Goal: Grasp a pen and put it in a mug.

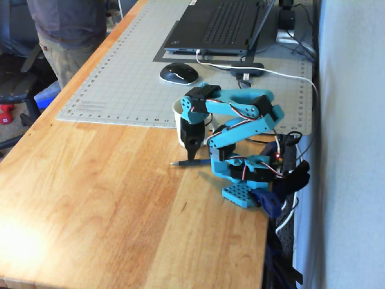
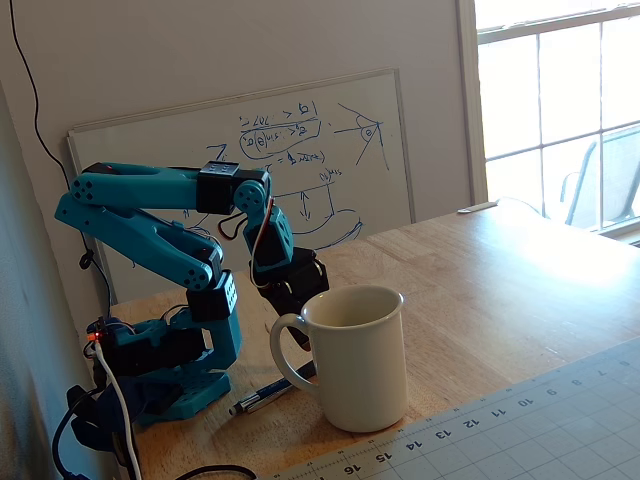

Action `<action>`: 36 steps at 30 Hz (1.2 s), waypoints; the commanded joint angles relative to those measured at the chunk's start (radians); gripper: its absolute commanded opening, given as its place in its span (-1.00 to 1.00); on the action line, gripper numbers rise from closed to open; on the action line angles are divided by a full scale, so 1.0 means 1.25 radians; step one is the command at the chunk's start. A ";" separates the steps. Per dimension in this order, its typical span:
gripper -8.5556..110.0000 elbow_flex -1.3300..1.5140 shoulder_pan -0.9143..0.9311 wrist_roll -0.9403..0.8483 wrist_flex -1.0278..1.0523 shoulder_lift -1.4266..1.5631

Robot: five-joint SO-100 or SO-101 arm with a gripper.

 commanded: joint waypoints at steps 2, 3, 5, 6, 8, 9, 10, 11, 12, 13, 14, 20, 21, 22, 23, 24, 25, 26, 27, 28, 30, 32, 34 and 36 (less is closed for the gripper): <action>-0.46 -0.009 -0.005 -0.004 -0.012 -0.044; -0.46 -0.009 -0.005 -0.004 -0.012 -0.060; -0.46 -0.010 -0.005 -0.004 -0.012 -0.086; -0.46 -0.010 -0.005 -0.004 -0.012 -0.096; -0.46 -0.010 -0.005 -0.004 -0.012 -0.112; -0.46 -0.010 -0.005 -0.004 -0.012 -0.118; -0.46 -0.010 -0.005 -0.004 -0.012 -0.125; -0.46 -0.010 -0.005 -0.004 -0.012 -0.134; -0.46 -0.010 -0.005 -0.002 -0.012 -0.136; -0.46 -0.012 -0.005 0.001 -0.012 -0.139; -0.46 -0.012 -0.004 0.002 -0.012 -0.141; -0.46 -0.010 -0.004 -0.001 -0.012 -0.155; -0.46 -0.010 -0.004 0.004 -0.012 -0.157; -0.46 -0.010 -0.002 0.005 -0.012 -0.161; -0.47 -0.010 -0.001 0.005 -0.012 -0.164; -0.47 -0.010 -0.001 0.007 -0.012 -0.169; -0.48 -0.010 -0.001 0.007 -0.012 -0.173; -0.50 -0.010 0.002 0.009 -0.012 -0.175; -0.53 -0.010 0.004 0.009 -0.012 -0.175; -0.57 -0.010 0.004 0.009 -0.012 -0.175; -0.65 -0.010 0.004 0.009 -0.012 -0.175; -0.73 -0.013 0.001 0.007 -0.012 -0.175; -0.80 -0.012 0.000 0.009 -0.012 -0.175; -0.85 -0.011 -0.001 0.009 -0.012 -0.175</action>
